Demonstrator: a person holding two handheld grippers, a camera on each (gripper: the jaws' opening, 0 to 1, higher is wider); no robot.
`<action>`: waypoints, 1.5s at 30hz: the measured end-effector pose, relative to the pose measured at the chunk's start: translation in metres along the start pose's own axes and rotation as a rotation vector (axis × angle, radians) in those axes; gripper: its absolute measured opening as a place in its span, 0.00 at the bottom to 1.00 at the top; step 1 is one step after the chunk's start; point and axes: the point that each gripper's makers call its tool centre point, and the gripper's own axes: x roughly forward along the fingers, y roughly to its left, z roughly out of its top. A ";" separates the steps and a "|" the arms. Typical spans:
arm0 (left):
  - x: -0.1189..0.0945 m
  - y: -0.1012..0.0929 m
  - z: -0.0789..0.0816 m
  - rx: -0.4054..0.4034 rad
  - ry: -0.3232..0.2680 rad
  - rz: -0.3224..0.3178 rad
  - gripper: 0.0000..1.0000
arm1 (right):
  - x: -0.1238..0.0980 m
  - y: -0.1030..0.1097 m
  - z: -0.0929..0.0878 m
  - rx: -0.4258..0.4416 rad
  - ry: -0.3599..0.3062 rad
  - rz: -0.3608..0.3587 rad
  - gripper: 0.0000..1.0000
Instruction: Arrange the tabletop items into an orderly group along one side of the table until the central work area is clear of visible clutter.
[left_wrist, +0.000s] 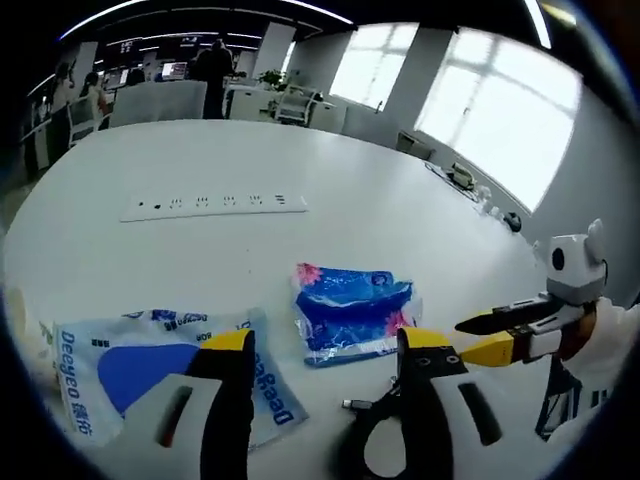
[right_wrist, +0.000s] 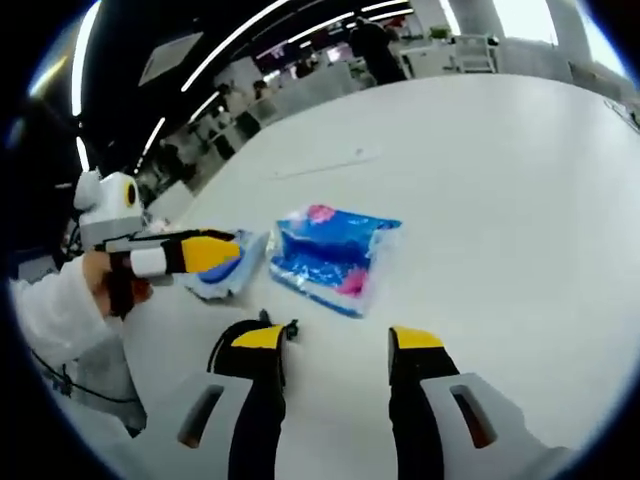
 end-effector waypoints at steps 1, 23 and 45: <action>0.003 0.001 -0.001 -0.013 0.007 0.000 0.56 | 0.004 -0.002 0.002 0.007 -0.001 -0.004 0.38; 0.046 0.002 -0.027 0.022 0.268 0.019 0.14 | 0.050 -0.021 0.011 0.085 -0.008 0.001 0.17; -0.013 0.000 -0.014 -0.102 0.138 0.072 0.00 | 0.025 0.002 0.019 0.057 -0.056 0.027 0.00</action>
